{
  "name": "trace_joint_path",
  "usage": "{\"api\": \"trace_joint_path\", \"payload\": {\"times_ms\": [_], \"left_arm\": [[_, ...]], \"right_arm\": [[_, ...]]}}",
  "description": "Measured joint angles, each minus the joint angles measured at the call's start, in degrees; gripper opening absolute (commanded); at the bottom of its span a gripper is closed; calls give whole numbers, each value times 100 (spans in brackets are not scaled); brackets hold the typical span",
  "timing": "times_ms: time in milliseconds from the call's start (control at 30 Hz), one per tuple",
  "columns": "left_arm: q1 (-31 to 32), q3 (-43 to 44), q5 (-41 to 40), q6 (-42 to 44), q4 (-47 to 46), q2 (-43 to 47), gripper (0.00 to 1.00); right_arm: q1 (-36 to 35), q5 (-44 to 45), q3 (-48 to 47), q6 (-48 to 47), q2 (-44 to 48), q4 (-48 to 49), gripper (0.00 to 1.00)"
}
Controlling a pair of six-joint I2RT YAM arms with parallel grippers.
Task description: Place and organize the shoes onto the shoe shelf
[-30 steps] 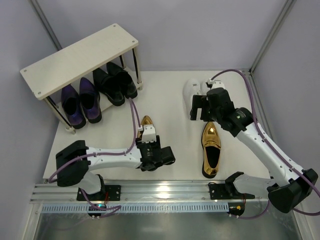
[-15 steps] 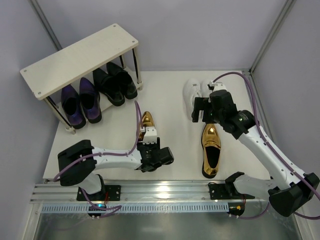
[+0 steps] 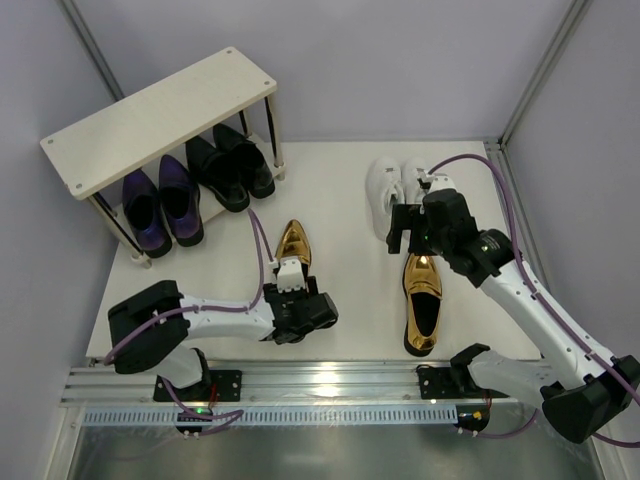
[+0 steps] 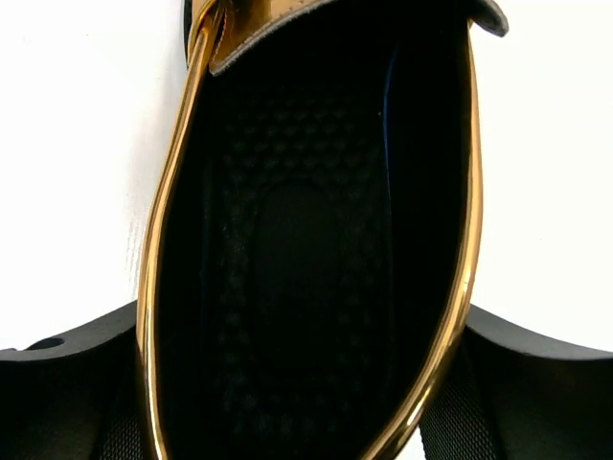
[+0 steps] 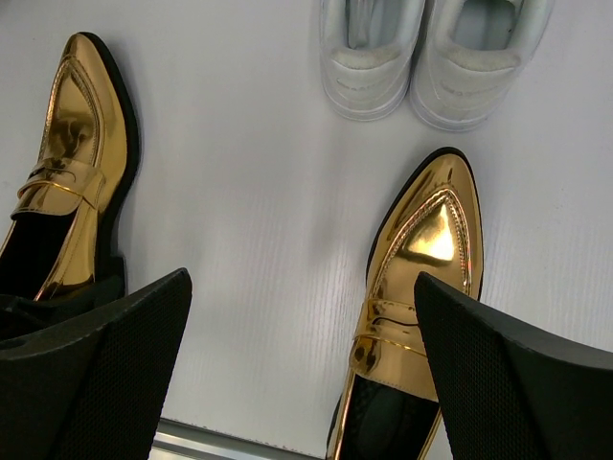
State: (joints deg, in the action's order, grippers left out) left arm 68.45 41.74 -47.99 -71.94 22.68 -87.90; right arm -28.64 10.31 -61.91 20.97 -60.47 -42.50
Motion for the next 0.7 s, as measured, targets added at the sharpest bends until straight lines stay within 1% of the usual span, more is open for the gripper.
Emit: {"api": "trace_joint_path", "payload": {"times_ms": [33, 67, 100, 300, 600, 667, 700], "left_arm": [[-13, -33, 4, 0, -4, 61, 68], [-20, -74, 7, -9, -22, 125, 73], [-24, -109, 7, -20, -22, 188, 82], [-74, -168, -50, -144, 109, 356, 98], [-87, 57, -223, 61, 293, 319, 100], [-101, 116, -339, 221, 258, 328, 98], [-109, 116, -358, 295, 210, 339, 95]], "right_arm": [[0, 0, 4, -11, 0, -2, 98], [2, 0, 4, -20, 0, 0, 98], [2, -2, 11, -31, 0, 0, 98], [63, -46, 72, -101, 0, 2, 98], [111, -109, 76, -166, -4, 2, 98], [114, -111, 76, -181, -4, 4, 98], [114, -111, 76, -184, -4, 4, 98]]}}
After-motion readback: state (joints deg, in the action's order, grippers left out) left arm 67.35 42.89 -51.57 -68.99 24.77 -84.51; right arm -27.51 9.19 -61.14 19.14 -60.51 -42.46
